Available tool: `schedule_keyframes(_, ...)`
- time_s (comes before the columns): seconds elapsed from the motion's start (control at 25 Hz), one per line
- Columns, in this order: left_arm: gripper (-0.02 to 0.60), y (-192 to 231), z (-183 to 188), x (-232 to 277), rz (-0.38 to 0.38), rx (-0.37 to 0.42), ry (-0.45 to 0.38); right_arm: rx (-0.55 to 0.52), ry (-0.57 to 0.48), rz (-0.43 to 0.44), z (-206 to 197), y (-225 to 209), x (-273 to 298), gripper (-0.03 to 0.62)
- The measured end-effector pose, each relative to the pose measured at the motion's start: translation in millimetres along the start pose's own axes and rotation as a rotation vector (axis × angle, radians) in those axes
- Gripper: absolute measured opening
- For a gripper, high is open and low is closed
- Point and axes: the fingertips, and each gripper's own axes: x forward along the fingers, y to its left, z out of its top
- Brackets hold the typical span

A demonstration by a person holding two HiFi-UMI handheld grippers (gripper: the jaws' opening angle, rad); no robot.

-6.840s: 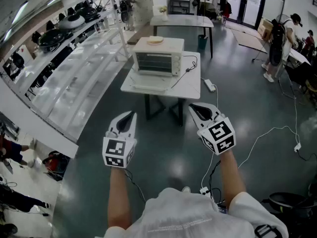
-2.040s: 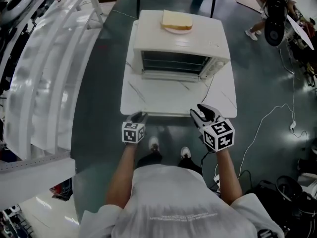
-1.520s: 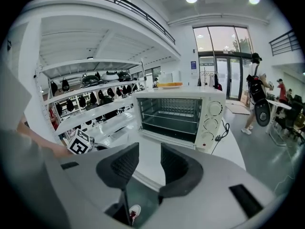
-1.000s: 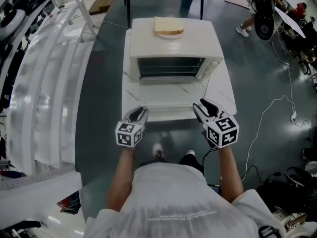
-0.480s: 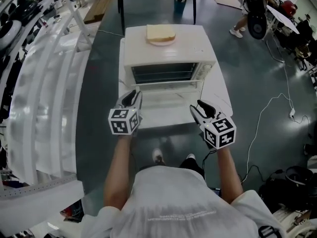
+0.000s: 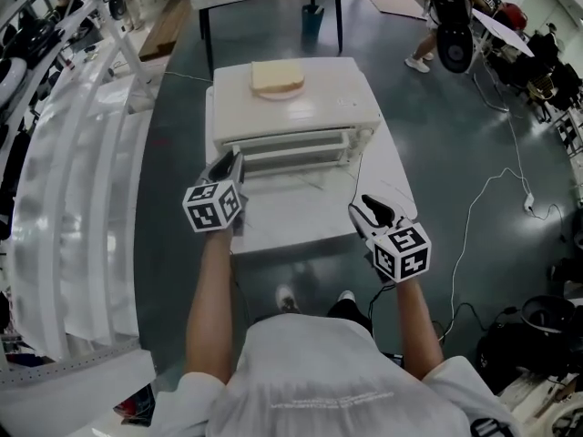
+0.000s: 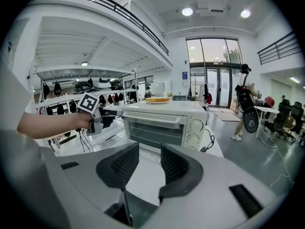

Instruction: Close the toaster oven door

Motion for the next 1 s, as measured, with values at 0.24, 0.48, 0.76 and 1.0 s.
schedule_keyframes(0.24,0.087,3.4,5.4,5.5,0.006,0.002,-0.005,0.015,-0.01,-0.015,3.6,-7.6,-3.2,0.152)
schedule_keyframes(0.48,0.087,2.2,6.7,5.4,0.026,0.078,0.018,-0.009,-0.033,-0.03,18.4,-10.8,-1.8,0.152)
schedule_keyframes(0.76,0.085,-7.4,21.2,-18.3,0.028,0.162,0.007,-0.05,-0.117,-0.104,63.3,-30.6,-7.9,0.126)
schedule_keyframes(1.0,0.062,-21.9,51.7,-51.3,-0.001,0.282,-0.063,-0.087,-0.191,-0.129,102.5,-33.1,-15.9,0.085)
